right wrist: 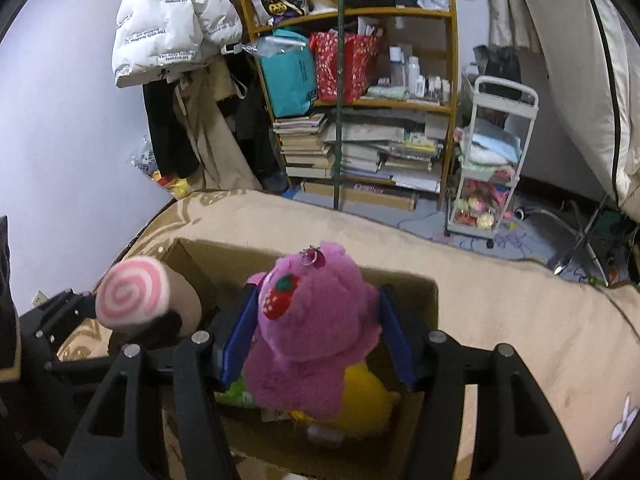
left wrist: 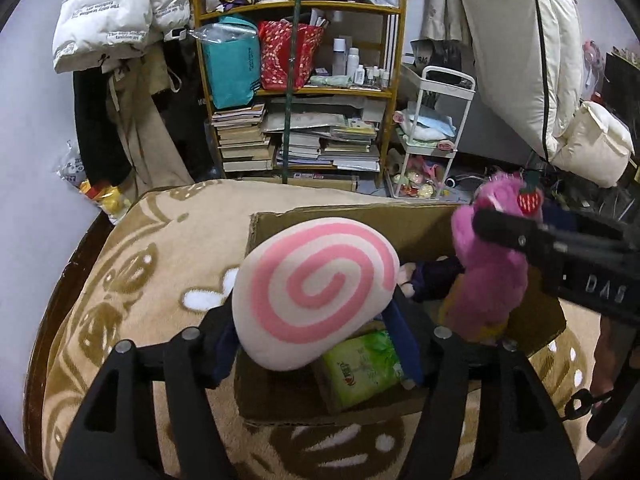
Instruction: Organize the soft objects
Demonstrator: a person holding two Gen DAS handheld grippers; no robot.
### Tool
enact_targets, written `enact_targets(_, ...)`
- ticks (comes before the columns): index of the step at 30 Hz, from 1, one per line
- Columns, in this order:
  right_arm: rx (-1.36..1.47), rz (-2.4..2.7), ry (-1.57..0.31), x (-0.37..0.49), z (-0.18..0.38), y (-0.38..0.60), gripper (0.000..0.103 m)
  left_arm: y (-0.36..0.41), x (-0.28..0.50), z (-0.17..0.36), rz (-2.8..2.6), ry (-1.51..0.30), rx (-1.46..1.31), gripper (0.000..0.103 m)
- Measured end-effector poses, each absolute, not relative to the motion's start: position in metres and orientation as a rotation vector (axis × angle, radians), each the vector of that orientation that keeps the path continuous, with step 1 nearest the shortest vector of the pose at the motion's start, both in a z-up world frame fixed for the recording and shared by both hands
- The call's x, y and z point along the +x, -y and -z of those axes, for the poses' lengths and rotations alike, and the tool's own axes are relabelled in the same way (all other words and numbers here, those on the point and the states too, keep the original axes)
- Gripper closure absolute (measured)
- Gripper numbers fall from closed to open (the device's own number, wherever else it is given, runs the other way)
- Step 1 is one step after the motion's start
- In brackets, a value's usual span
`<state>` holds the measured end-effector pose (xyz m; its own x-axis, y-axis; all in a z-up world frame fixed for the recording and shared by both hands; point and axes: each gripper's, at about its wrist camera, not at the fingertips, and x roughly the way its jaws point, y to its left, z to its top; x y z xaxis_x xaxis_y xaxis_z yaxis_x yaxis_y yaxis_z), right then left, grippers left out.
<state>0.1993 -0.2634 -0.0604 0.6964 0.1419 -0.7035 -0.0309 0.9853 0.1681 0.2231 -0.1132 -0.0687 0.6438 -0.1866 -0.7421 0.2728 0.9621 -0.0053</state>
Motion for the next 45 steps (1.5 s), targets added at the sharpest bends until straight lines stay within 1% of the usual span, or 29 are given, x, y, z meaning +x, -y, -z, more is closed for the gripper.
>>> enact_targets(1, 0.16, -0.094, -0.8, 0.198, 0.064, 0.265, 0.039, 0.112, 0.223, 0.068, 0.251, -0.833, 0.114, 0.035)
enact_targets(3, 0.176, -0.1, -0.803, 0.194, 0.067, 0.267, 0.036, 0.11, 0.219, 0.062, 0.231, -0.812, 0.113, 0.025)
enact_targets(4, 0.182, -0.105, -0.799, 0.192, 0.067, 0.269, 0.033, 0.109, 0.217, 0.058, 0.224, -0.797, 0.112, 0.022)
enact_targets(6, 0.191, -0.11, -0.776, 0.186, 0.066, 0.271, 0.017, 0.106, 0.211, 0.049, 0.206, -0.753, 0.108, 0.013)
enact_targets(8, 0.203, -0.111, -0.744, 0.178, 0.061, 0.274, 0.015, 0.104, 0.204, 0.04, 0.185, -0.719, 0.109, 0.01)
enact_targets(10, 0.207, -0.116, -0.722, 0.17, 0.055, 0.277, 0.011, 0.103, 0.199, 0.032, 0.154, -0.699, 0.119, 0.01)
enact_targets(11, 0.202, -0.113, -0.717, 0.166, 0.052, 0.277, 0.004, 0.101, 0.195, 0.027, 0.14, -0.686, 0.123, 0.009)
enact_targets(12, 0.196, -0.11, -0.711, 0.162, 0.049, 0.277, 0.0, 0.099, 0.19, 0.022, 0.123, -0.67, 0.124, 0.008)
enact_targets(14, 0.181, -0.113, -0.69, 0.15, 0.041, 0.278, 0.0, 0.095, 0.181, 0.012, 0.101, -0.646, 0.115, 0.003)
enact_targets(15, 0.174, -0.115, -0.677, 0.143, 0.036, 0.279, 0.0, 0.091, 0.173, 0.005, 0.092, -0.626, 0.105, 0.003)
enact_targets(21, 0.131, -0.096, -0.588, 0.102, 0.003, 0.278, 0.0, 0.079, 0.136, -0.022, 0.08, -0.557, 0.124, 0.002)
enact_targets(29, 0.104, -0.074, -0.484, 0.048, -0.038, 0.268, 0.0, 0.066, 0.075, -0.039, 0.051, -0.491, 0.137, 0.002)
enact_targets(33, 0.074, -0.055, -0.462, 0.026, -0.046, 0.26, 0.0, 0.058, 0.05, -0.045, 0.055, -0.46, 0.14, 0.001)
enact_targets(45, 0.064, 0.005, -0.462, -0.018, -0.045, 0.252, 0.0, 0.043, 0.02, -0.039, 0.051, -0.45, 0.12, 0.001)
